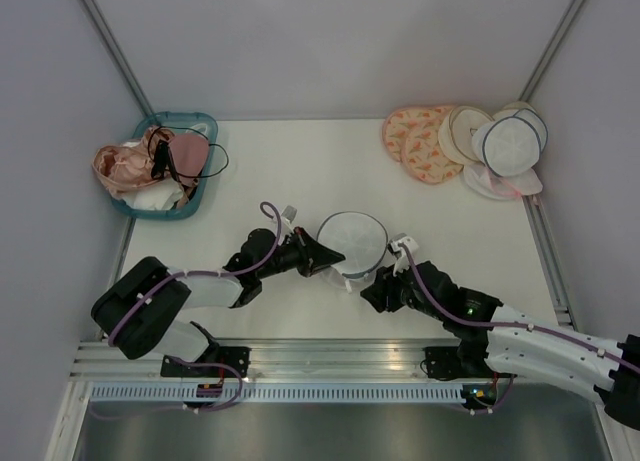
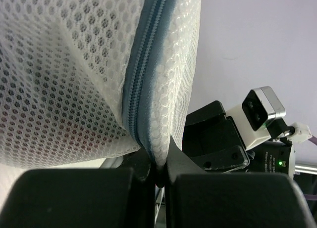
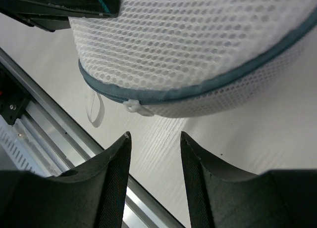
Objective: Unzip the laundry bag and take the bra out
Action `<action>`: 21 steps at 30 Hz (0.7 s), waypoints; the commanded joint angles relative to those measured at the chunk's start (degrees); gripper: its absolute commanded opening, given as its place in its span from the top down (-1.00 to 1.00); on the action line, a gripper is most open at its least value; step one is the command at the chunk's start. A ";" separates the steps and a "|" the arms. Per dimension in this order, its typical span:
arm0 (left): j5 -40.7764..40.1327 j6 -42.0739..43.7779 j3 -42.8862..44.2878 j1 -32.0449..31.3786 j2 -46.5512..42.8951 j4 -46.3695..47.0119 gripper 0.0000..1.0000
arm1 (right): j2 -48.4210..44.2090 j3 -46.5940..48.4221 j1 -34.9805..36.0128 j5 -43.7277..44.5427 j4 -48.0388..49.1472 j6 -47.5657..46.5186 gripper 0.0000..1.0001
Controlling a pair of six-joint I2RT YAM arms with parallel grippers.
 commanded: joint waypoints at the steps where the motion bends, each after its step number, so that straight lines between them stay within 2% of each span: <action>1: 5.58 -4.11 2.30 0.39 0.38 6.52 0.95 | 2.35 3.91 4.47 9.33 4.69 -3.46 0.00; 13: 9.45 -1.48 0.98 4.34 1.96 3.61 0.95 | 6.58 7.95 10.89 17.26 5.40 -6.02 -0.01; 19: 10.15 0.27 1.07 5.49 2.84 2.39 0.95 | 7.46 9.63 12.91 20.86 3.21 -6.37 0.22; 21: 10.77 0.63 0.89 6.01 2.93 2.21 0.95 | 7.37 9.63 13.26 21.39 2.94 -6.37 0.36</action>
